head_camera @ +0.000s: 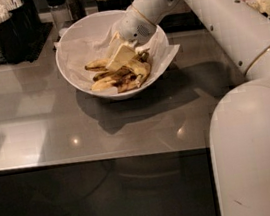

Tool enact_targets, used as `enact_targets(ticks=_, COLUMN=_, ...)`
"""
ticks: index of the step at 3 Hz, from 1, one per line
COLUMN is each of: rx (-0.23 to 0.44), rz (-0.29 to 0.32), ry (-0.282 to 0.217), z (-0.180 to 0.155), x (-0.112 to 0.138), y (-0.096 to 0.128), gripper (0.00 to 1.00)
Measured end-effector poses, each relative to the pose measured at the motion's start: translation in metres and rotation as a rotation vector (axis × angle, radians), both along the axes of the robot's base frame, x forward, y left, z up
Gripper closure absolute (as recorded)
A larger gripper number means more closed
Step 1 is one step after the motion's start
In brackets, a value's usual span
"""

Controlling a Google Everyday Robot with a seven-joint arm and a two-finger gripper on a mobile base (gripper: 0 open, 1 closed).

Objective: Pick banana from white bowl

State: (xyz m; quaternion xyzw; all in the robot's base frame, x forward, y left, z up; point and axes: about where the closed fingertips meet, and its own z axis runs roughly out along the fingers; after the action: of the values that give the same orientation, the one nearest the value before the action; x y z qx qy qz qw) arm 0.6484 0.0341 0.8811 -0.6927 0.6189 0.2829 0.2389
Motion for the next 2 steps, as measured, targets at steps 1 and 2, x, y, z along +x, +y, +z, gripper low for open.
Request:
enact_targets(ticks=1, rx=-0.093, rz=-0.003, ry=-0.024, z=0.015, x=-0.006, y=-0.013, gripper=1.0)
enact_targets(ticks=2, rx=-0.208, rz=0.009, ry=-0.064, z=0.033, x=-0.012, y=-0.023, gripper=1.0)
